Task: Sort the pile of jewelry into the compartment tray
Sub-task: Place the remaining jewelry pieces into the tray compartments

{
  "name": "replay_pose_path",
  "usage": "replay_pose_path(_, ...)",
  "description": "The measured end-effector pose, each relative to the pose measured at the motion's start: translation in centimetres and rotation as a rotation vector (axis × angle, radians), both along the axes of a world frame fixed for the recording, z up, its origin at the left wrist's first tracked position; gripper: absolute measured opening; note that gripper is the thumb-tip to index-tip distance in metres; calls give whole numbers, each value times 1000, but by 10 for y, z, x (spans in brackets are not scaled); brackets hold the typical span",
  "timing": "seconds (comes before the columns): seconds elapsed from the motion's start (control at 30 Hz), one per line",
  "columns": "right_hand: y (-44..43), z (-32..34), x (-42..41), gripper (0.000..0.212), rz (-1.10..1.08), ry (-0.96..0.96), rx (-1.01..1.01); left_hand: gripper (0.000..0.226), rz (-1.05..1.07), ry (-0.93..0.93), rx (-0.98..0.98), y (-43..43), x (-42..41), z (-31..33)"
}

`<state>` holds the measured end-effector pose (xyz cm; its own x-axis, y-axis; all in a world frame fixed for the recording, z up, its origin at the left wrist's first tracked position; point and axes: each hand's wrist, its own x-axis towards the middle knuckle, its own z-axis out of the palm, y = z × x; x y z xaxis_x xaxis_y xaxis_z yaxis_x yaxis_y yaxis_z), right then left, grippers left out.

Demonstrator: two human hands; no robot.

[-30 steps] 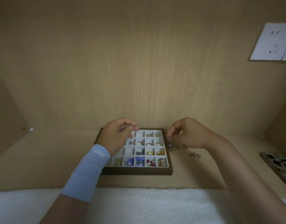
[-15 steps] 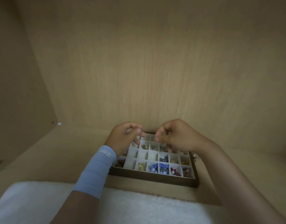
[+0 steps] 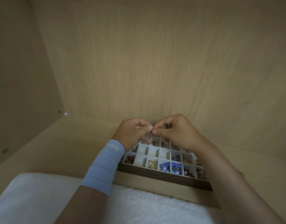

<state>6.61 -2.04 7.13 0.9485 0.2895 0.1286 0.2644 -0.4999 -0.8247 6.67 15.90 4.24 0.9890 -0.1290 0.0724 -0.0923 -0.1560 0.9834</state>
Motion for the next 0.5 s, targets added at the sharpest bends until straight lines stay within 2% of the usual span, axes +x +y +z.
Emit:
replay_pose_path(0.23, 4, -3, 1, 4, 9, -1, -22, 10, -64, 0, 82, 10, 2, -2)
replay_pose_path(0.37, -1, -4, 4, 6, 35, -38, -159, 15, -164, 42, 112, 13, 2, -1)
replay_pose_path(0.5, -2, -5, 1, 6, 110, -65, -420, 13, -78, -69, 322, 19, 11, -11)
